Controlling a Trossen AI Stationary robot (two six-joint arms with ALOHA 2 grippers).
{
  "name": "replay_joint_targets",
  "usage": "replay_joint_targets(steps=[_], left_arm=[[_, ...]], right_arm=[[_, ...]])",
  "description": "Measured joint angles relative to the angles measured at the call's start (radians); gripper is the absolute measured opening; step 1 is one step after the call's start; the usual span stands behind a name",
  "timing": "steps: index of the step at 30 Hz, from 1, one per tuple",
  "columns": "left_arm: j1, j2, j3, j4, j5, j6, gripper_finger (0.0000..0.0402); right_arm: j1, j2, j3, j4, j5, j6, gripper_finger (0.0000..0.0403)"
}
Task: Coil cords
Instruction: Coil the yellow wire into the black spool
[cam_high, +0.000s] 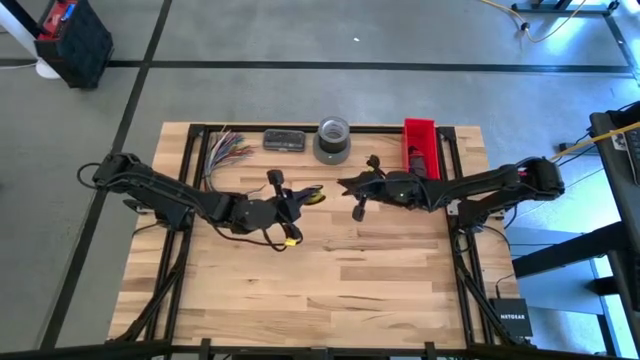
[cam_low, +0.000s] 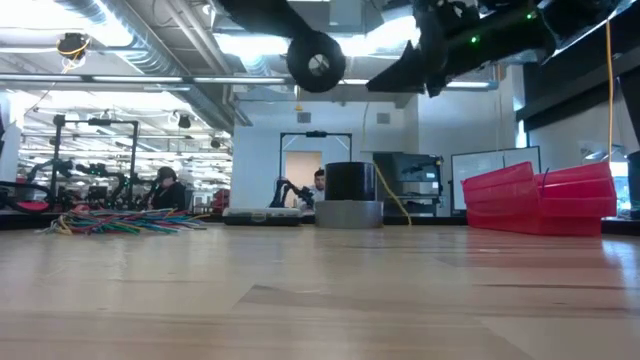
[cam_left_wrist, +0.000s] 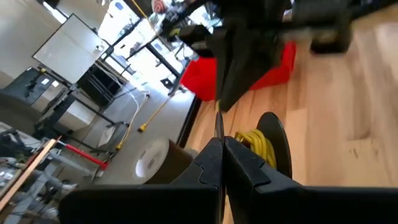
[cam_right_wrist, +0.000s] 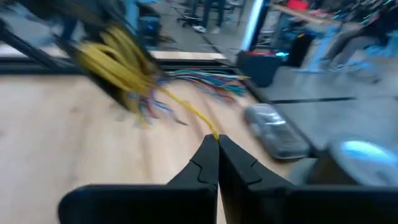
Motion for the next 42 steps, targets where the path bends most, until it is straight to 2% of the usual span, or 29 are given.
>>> replay_joint_targets(steps=[5,9,13,16,19,30,37,42], left_arm=[[0.027,0.030,0.000,0.007,-0.002,0.036,0.0000],[0.039,0.083,0.000,0.055,-0.002,0.102,0.0000],[0.054,0.127,0.000,0.164,-0.018,0.124,0.0000],[0.065,0.143,0.000,0.218,-0.027,0.120,0.0000],[0.069,0.150,0.000,0.240,-0.026,0.087,0.0000],[0.077,0.154,0.000,0.306,-0.033,-0.069,0.0000],[0.078,0.154,-0.002,0.310,0.053,-0.142,0.0000],[0.078,0.154,-0.002,0.314,0.070,-0.157,0.0000]], right_arm=[[0.000,-0.018,0.001,0.006,-0.159,0.110,0.0003],[0.010,-0.018,0.024,0.007,-0.217,0.167,0.0004],[0.055,-0.009,0.041,0.006,-0.220,0.169,0.0004],[0.086,0.004,0.051,0.041,-0.183,0.169,0.0004],[0.100,0.029,0.051,0.095,-0.142,0.165,0.0005],[0.100,0.144,0.066,0.260,-0.140,0.146,0.0005],[0.099,0.184,0.085,0.265,-0.142,0.141,0.0005],[0.099,0.185,0.085,0.264,-0.137,0.141,0.0005]])
